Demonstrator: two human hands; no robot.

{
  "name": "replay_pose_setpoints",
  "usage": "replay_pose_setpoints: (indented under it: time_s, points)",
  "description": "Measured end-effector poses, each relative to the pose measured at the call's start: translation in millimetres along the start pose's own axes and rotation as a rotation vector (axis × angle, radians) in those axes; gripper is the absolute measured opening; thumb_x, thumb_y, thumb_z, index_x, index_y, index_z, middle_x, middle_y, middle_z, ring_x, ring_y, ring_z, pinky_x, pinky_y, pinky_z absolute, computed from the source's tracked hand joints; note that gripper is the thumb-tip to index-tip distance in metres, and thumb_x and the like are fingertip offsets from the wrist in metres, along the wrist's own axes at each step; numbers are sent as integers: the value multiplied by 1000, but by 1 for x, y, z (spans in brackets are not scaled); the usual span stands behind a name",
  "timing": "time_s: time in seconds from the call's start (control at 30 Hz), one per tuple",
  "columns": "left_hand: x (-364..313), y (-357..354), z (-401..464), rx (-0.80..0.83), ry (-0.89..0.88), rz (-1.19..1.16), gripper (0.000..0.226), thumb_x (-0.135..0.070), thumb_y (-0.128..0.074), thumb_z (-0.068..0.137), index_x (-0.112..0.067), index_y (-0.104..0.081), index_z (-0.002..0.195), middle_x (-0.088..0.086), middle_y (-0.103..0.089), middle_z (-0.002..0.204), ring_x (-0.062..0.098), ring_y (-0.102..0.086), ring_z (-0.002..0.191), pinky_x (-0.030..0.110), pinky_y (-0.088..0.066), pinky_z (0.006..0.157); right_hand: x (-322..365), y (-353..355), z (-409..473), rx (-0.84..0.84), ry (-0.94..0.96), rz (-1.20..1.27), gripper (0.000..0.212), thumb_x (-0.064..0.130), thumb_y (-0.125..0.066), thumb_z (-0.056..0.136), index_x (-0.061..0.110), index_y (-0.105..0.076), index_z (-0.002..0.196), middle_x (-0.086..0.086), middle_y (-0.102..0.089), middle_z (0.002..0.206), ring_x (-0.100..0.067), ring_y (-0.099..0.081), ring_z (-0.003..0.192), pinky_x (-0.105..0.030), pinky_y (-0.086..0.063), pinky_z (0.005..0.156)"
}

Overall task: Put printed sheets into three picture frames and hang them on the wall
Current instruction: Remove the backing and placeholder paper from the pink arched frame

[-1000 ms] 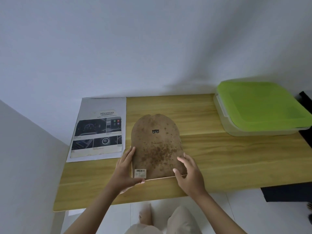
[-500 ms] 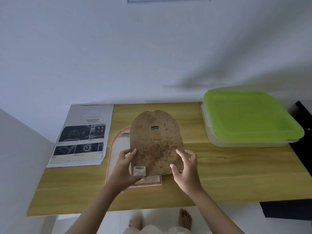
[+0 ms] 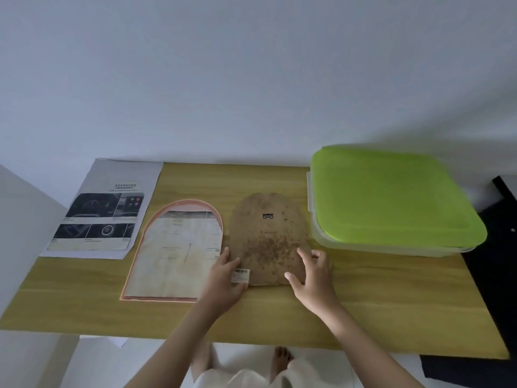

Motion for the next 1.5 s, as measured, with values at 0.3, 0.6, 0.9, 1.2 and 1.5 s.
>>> replay_pose_setpoints:
  time_s: [0.3,0.6,0.9,1.2,1.5]
  points:
    - [-4,-10,3,-18,52,89,61,-15,-60,86,-12,-36,142,-2,-6,158,19,-38,135,26,-37,103,0,-11,-2,-75,59,-252,65,51,-54,81,21,-42,137,-15,-35,134,-35,-42,112,-49,-40,91]
    - [-4,-4,4,3,17,85,61,-16,-57,88,-9,-32,143,7,-18,156,20,-18,144,32,-22,117,9,-13,-4,-116,44,-272,57,36,-68,76,18,-51,127,-18,-39,131,-40,-46,109,-53,-42,90]
    - [56,78,-22,-216,-39,-5,46,-24,-64,85,-16,-52,128,0,-48,135,16,-40,129,28,-30,108,116,-52,11,-164,292,-138,47,25,-70,75,15,-56,119,-12,-50,127,-34,-40,113,-47,-43,90]
    - [155,135,-34,-104,31,65,74,-43,-71,74,-26,-37,139,-10,-22,154,18,-29,138,41,-34,110,186,-114,50,297,241,-423,79,58,-54,81,28,-18,144,0,-18,152,-31,-15,136,-52,-17,113]
    - [178,130,-28,-10,-76,122,79,-55,-62,76,-28,-31,143,-16,-16,155,12,-29,138,31,-40,102,199,-125,53,362,88,-493,85,51,-68,74,25,-22,141,1,-13,152,-34,-10,138,-58,0,114]
Point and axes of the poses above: each hand's wrist, its own z-axis towards the middle knuckle, its own y-axis out of the back of the hand, x = y × z, the point moved 5 cm from there along z, towards the middle knuckle
